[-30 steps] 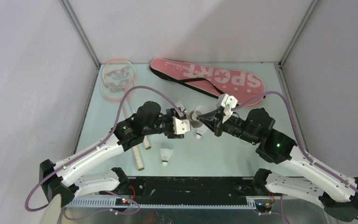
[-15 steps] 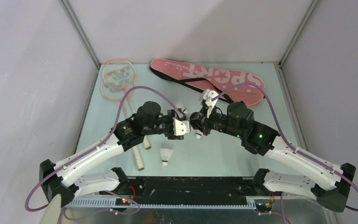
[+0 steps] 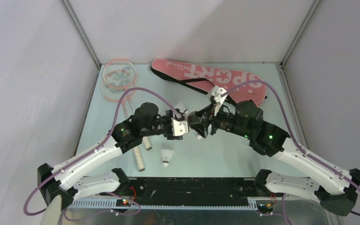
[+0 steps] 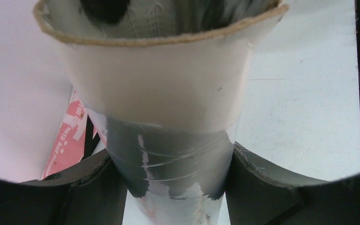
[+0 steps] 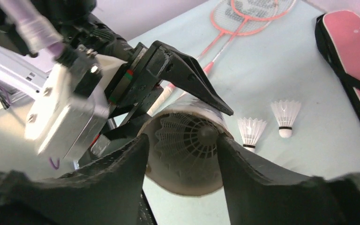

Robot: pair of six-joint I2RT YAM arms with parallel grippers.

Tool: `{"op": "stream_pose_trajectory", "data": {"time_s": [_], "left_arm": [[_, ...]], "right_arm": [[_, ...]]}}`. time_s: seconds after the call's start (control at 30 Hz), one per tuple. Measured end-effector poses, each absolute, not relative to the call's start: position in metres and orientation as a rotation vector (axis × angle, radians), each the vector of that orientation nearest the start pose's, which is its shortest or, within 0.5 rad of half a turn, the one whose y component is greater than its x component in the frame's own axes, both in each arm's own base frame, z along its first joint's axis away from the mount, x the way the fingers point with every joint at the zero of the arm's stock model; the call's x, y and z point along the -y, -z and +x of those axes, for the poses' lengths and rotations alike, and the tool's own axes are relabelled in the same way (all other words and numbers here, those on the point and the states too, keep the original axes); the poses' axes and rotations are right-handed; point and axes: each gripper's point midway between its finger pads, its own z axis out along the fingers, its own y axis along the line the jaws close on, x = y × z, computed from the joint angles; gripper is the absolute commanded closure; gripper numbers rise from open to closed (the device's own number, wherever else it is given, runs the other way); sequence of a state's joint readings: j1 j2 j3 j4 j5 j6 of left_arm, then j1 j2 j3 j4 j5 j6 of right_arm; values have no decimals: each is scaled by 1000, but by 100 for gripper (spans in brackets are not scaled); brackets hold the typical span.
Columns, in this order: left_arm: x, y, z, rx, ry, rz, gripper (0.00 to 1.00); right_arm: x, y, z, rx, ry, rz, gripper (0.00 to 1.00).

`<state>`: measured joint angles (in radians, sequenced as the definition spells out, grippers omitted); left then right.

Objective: Pack up the badminton gear
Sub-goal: Place the shuttlecock at the shuttle tube.

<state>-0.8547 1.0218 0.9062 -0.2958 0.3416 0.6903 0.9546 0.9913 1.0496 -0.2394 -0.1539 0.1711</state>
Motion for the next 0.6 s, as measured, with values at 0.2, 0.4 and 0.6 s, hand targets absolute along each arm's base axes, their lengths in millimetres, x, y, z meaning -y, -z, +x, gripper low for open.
{"op": "stream_pose_trajectory", "data": {"time_s": [0.2, 0.4, 0.6], "left_arm": [[285, -245, 198, -1231, 457, 1523, 60], [286, -244, 199, -1226, 455, 1516, 60], [285, -243, 199, -1222, 450, 1506, 60]], "right_arm": [[-283, -367, 149, -1519, -1019, -807, 1], [-239, -412, 152, -1398, -971, -665, 1], [-194, -407, 209, -1504, -780, -412, 1]]}}
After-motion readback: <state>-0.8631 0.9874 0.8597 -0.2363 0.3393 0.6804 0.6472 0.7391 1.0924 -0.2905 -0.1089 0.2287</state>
